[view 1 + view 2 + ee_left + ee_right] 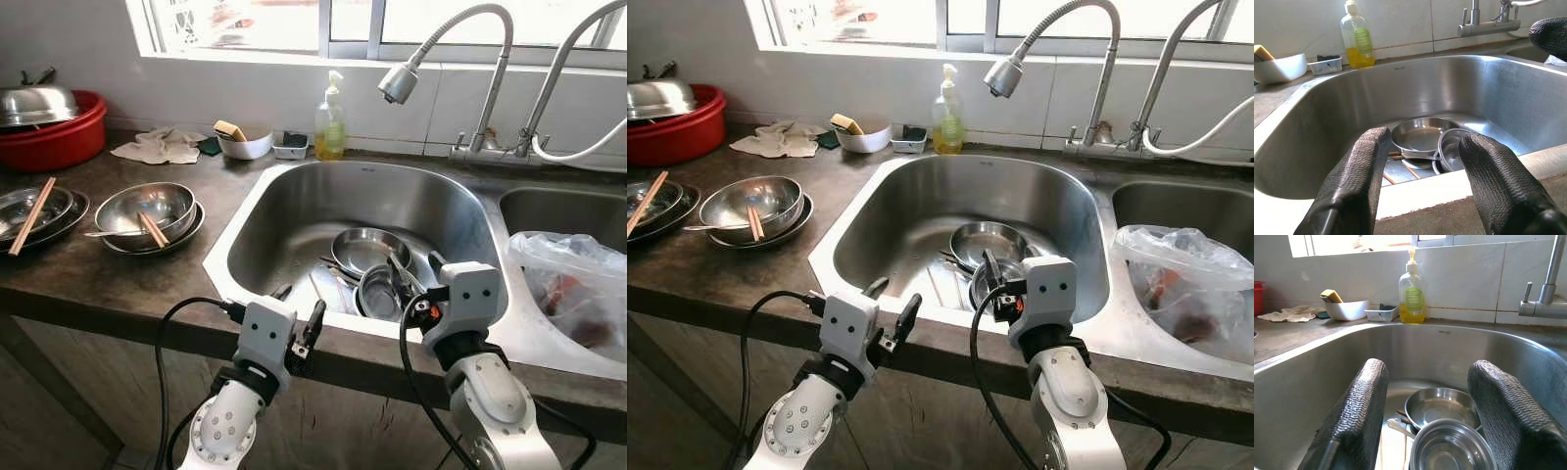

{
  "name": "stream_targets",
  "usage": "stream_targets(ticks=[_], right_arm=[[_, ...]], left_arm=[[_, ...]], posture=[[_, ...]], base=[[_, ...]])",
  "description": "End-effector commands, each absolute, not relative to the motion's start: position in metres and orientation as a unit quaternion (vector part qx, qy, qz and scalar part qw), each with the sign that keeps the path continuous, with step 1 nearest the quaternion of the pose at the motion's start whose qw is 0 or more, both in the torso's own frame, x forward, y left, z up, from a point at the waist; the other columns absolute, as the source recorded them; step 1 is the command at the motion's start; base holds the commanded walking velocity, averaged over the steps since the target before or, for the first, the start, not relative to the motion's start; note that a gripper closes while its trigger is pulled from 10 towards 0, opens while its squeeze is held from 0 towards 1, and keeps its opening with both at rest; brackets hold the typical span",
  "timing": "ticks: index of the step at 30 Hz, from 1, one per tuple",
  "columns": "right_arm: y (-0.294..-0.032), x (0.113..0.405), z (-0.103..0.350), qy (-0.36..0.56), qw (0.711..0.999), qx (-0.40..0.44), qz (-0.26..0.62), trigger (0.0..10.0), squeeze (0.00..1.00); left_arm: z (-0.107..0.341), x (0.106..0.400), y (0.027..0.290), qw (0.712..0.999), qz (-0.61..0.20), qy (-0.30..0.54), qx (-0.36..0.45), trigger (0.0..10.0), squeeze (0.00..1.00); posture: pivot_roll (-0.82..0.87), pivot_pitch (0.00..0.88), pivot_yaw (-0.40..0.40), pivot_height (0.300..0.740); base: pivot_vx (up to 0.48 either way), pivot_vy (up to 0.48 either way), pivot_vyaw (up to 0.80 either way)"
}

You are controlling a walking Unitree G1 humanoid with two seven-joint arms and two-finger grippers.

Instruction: Kitchen organization

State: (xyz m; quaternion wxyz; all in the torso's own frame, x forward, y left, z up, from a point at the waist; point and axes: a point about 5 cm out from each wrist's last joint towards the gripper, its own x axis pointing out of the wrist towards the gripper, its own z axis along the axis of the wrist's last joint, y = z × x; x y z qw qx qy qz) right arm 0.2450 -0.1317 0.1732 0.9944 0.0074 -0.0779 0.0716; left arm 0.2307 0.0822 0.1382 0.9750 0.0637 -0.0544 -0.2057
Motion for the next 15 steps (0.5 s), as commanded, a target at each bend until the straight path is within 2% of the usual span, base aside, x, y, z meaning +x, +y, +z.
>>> stream_targets(ticks=[1,10,15], right_arm=[[-0.1284,0.2441,0.1784,-0.087,0.993,0.003,0.077,10.0,0.00],[-0.1232,0.2457,0.1778,-0.085,0.993,0.011,0.083,10.0,0.00],[-0.1227,0.2476,0.1771,-0.080,0.993,0.021,0.081,10.0,0.00]], left_arm=[[0.1367,0.2295,0.0832,0.975,-0.205,-0.047,0.063,10.0,0.00],[0.1348,0.2290,0.0817,0.975,-0.210,-0.044,0.064,10.0,0.00],[0.1333,0.2287,0.0813,0.974,-0.213,-0.042,0.066,10.0,0.00]], posture=[[0.03,0.000,-0.014,0.740],[0.03,0.000,-0.014,0.740],[0.03,0.000,-0.011,0.740]], base=[[0.000,0.000,0.00],[0.000,0.000,0.73],[0.000,0.000,0.00]])
